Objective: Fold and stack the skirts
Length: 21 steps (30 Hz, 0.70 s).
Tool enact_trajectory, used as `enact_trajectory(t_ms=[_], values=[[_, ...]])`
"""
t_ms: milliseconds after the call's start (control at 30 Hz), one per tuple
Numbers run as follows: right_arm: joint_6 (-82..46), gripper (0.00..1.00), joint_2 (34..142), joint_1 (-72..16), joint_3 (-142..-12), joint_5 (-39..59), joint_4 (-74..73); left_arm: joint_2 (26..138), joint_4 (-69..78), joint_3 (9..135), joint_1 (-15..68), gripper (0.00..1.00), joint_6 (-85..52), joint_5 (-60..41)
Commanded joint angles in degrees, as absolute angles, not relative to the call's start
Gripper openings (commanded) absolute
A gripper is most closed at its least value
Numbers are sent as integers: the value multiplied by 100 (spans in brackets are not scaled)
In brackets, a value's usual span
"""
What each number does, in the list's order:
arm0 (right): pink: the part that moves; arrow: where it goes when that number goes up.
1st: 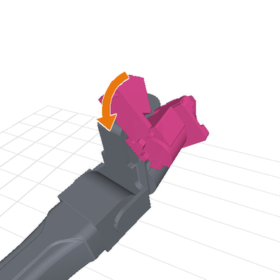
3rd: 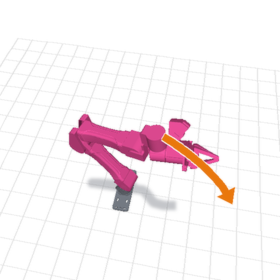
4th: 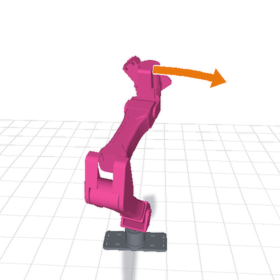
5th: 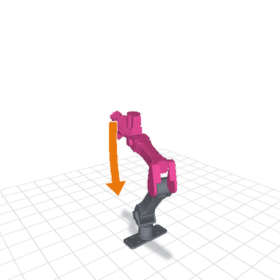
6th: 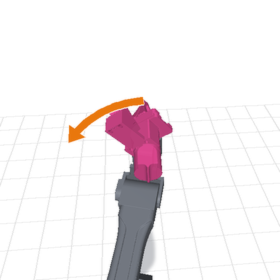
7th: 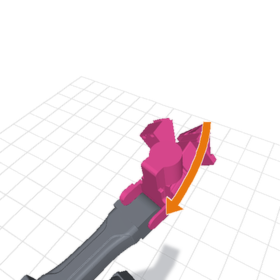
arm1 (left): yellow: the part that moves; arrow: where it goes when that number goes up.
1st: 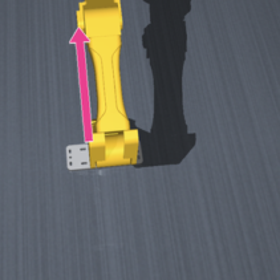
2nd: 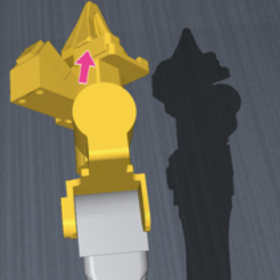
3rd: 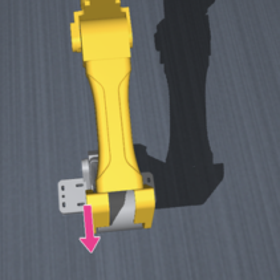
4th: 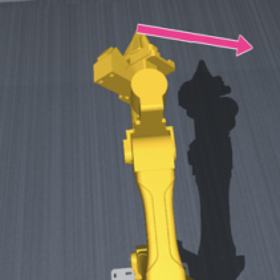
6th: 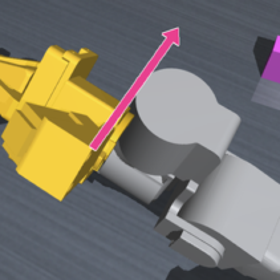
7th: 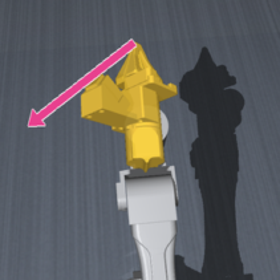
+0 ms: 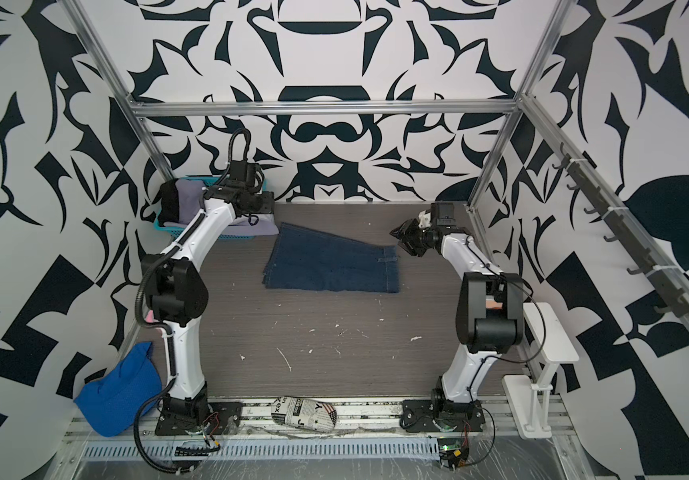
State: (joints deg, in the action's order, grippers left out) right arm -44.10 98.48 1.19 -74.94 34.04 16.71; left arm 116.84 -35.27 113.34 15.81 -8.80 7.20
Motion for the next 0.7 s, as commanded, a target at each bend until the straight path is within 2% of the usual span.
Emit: enact_trajectory(t_ms=[0,67,167,200,367,500,667], values=[[-3957,34,8867,-258,-7145,2945,1774,10849,-3163,10318,1973,55,-1053,688],[-3614,19,8605,-600,-6893,2351,2082,10529,-2783,9450,2070,49,-1282,629],[-3371,3,8506,-904,-6407,1659,2209,10296,-2313,8422,2074,41,-1722,457],[-3361,1,8553,-918,-6303,1602,2208,10283,-2198,8191,2074,40,-1825,396],[-3097,0,9058,-1057,-6263,1434,2015,10556,-1891,7601,2146,38,-2148,194],[-2855,0,9711,-1219,-6685,1490,2150,10799,-1799,7409,2232,31,-2322,415],[-2681,0,10291,-1327,-6972,1586,1988,11010,-1668,7111,2236,31,-2537,682]])
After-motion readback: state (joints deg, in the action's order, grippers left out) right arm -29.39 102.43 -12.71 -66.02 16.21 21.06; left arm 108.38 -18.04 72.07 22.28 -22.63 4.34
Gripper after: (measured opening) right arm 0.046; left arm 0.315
